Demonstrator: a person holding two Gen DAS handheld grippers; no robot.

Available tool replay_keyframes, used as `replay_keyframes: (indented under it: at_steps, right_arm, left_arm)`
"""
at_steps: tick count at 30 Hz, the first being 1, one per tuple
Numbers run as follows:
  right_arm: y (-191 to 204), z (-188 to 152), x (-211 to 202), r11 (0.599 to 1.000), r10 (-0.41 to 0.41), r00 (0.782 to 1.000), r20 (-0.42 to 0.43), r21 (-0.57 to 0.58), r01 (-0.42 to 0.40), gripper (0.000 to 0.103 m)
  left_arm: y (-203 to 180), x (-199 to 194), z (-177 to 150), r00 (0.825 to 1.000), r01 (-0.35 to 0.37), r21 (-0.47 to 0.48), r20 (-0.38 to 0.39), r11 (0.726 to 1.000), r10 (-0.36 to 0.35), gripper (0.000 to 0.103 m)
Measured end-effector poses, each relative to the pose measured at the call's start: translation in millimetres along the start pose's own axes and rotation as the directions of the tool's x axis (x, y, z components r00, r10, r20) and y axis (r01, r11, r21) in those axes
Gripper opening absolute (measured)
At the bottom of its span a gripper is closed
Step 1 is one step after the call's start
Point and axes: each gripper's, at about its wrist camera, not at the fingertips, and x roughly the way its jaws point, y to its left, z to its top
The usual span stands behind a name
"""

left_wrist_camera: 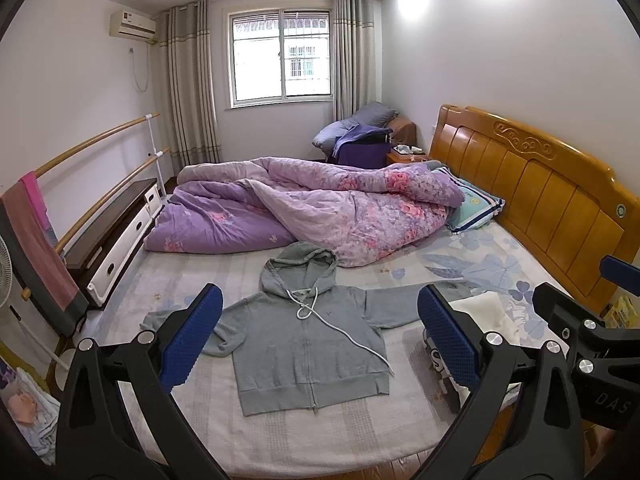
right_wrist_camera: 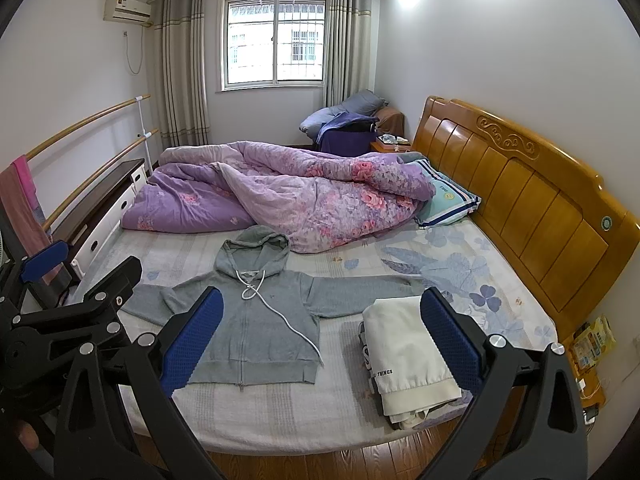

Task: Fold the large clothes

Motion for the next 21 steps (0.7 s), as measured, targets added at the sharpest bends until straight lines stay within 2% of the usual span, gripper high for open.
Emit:
replay_keyframes:
  at_steps: [21]
  right_arm:
    - [-0.4,-3.4,-0.2,1.0,-0.001,1.0,-0.001,0.003,0.001,0.095]
  left_arm:
    - [2.6,-0.8,0.9,1.0,0.008,0.009,-0.001,1.0,-0.008,0.098]
